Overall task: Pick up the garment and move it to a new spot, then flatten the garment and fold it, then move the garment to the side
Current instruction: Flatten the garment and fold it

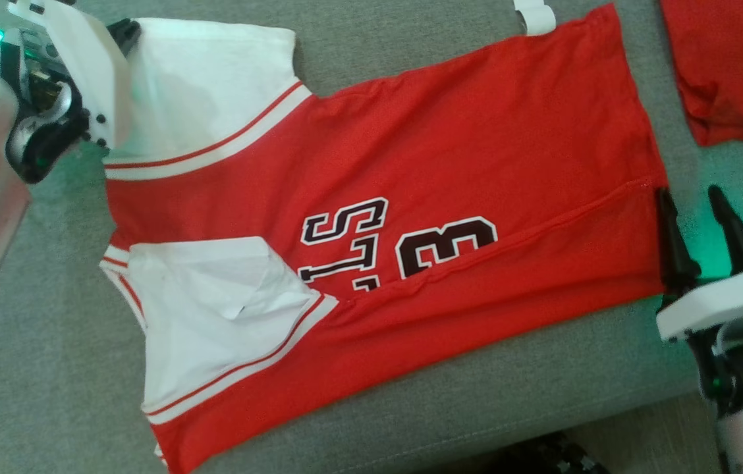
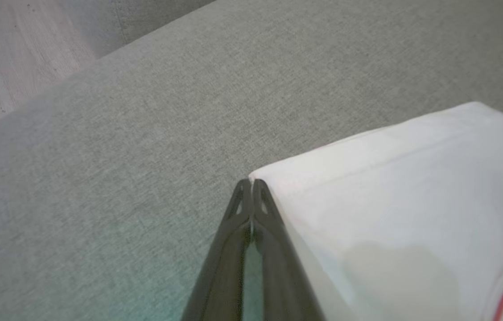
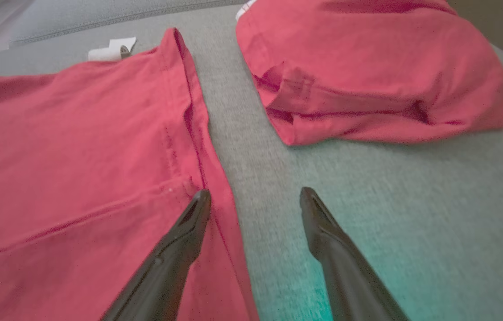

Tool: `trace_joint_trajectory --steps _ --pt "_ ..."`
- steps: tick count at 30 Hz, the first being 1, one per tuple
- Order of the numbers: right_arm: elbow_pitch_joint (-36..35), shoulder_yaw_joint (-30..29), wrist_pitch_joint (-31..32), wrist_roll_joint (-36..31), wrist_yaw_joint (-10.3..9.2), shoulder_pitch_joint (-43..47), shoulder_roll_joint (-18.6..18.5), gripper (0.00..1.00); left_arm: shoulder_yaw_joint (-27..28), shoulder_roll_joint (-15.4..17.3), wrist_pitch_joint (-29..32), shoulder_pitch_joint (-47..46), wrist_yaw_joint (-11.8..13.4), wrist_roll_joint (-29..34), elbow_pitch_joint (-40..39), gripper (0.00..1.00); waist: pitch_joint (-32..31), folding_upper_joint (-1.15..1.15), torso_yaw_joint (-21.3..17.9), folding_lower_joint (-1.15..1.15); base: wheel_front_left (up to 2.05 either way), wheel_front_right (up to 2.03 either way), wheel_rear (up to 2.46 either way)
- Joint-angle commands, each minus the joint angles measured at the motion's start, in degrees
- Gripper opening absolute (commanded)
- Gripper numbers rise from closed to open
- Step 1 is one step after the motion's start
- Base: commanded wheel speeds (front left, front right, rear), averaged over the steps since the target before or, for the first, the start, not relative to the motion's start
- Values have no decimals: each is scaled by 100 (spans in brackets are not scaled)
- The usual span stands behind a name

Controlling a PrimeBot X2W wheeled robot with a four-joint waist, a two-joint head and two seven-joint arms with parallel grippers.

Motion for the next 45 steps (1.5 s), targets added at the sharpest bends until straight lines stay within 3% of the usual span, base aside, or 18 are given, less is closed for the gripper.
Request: trace_joint_trajectory --steps 1,8,15,25,26,30,31,32,38,45 --pt "-151 111 -27 28 21 -157 -161 100 81 262 -27 -120 11 -77 -110 0 -40 0 42 0 0 0 0" --pt "38 577 372 205 21 -1066 -483 100 -222 300 -512 -330 10 -318 -270 0 -206 0 194 0 0 0 0" --pt "1070 1372 905 599 21 -2354 -764 100 -530 300 -682 -540 10 -517 -310 0 -248 0 340 0 0 0 0" --pt "2461 1974 760 775 21 -3430 -860 99 -952 244 -871 -780 10 -717 -262 0 -199 0 543 0 0 0 0" --pt "2559 2025 728 803 21 -3497 -866 82 -987 238 -888 -799 10 -740 -251 0 -197 0 558 0 0 0 0" --pt "2877 2234 591 891 21 -3723 -895 36 -1127 232 -960 -865 10 -828 -185 0 -191 0 603 0 0 0 0" --pt "2938 2279 548 903 21 -3773 -903 14 -1162 230 -977 -876 10 -851 -170 0 -191 0 613 0 0 0 0" --pt "2995 2324 509 917 21 -3818 -910 0 -1195 230 -999 -887 10 -874 -155 0 -190 0 621 0 0 0 0" --pt "3250 2499 114 989 21 -4107 -980 0 -1296 233 -1488 -1075 10 -818 -8 0 -182 0 661 0 0 0 0" --pt "3394 2413 -645 1139 21 -4427 -1020 0 -1146 186 -2566 -1503 10 -604 219 0 -295 0 694 0 0 0 0"
